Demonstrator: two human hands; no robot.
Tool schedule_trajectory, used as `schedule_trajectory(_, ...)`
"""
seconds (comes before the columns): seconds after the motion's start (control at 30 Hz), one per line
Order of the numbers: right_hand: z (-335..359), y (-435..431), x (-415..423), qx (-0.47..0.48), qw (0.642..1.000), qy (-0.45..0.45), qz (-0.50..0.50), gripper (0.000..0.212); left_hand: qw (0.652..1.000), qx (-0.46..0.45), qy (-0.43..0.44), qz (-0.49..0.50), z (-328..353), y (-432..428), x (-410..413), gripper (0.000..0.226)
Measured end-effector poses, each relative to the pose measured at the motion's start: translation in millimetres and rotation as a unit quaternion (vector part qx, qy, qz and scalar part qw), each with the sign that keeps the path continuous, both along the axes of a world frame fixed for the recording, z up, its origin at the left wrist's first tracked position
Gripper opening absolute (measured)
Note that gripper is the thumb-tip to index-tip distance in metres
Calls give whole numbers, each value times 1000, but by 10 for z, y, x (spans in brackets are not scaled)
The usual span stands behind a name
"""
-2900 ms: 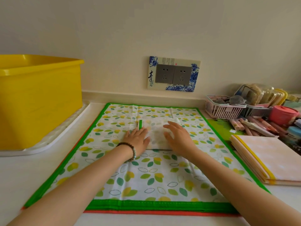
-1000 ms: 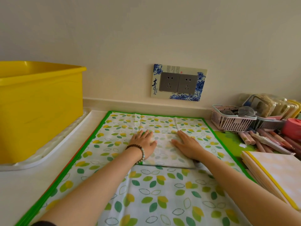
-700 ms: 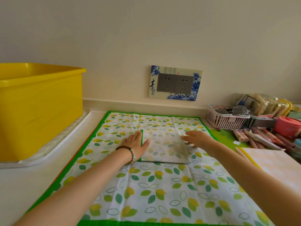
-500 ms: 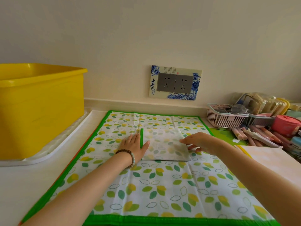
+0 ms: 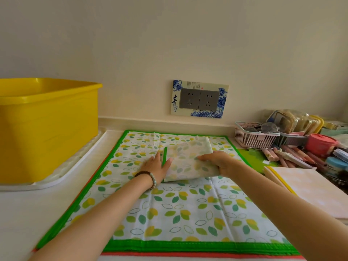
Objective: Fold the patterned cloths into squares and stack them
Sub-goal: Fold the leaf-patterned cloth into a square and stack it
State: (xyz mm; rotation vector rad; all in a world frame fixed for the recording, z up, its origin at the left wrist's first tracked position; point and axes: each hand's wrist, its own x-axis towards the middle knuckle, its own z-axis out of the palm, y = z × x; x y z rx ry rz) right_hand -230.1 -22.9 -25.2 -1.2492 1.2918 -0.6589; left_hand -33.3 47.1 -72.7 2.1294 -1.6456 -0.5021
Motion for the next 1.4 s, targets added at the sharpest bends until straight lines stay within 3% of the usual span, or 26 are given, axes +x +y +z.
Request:
schedule_trajectory(0.13, 200, 66, -291, -39, 999, -35, 11, 37, 978, -42, 201, 23, 197, -23, -161, 76)
schedule_trajectory(0.2, 326, 89, -481, -61, 997, -50, 23, 33, 955, -60, 289, 37, 323, -45, -265, 63)
schedule_trajectory(0.3, 515, 150, -798, -88, 994, -51, 29, 31, 873, -62, 483, 22, 518, -40, -537, 30)
schedule_trajectory(0.37, 618, 174, -1074, -102, 993, -46, 25, 29, 838, -57, 542, 5, 606, -72, -782, 15)
schedule_trajectory(0.7, 841, 211, -2494, -76, 992, 81, -67, 23, 804, 14, 586, -103, 709, -304, -2041, 8)
schedule_trajectory(0.87, 703, 196, -2897, -28, 982, 160, -98, 33, 813, 58, 570, -107, 533, -377, -2515, 11)
schedule_trajectory(0.97, 593, 189, -3008, -3, 974, 201, -103, 50, 821, 72, 557, -102, 425, -386, -2663, 11)
schedule_trajectory(1.4, 161, 0, -3183, -46, 943, 317, -92, 59, 862, 56, 494, -99, 118, -508, -2800, 16)
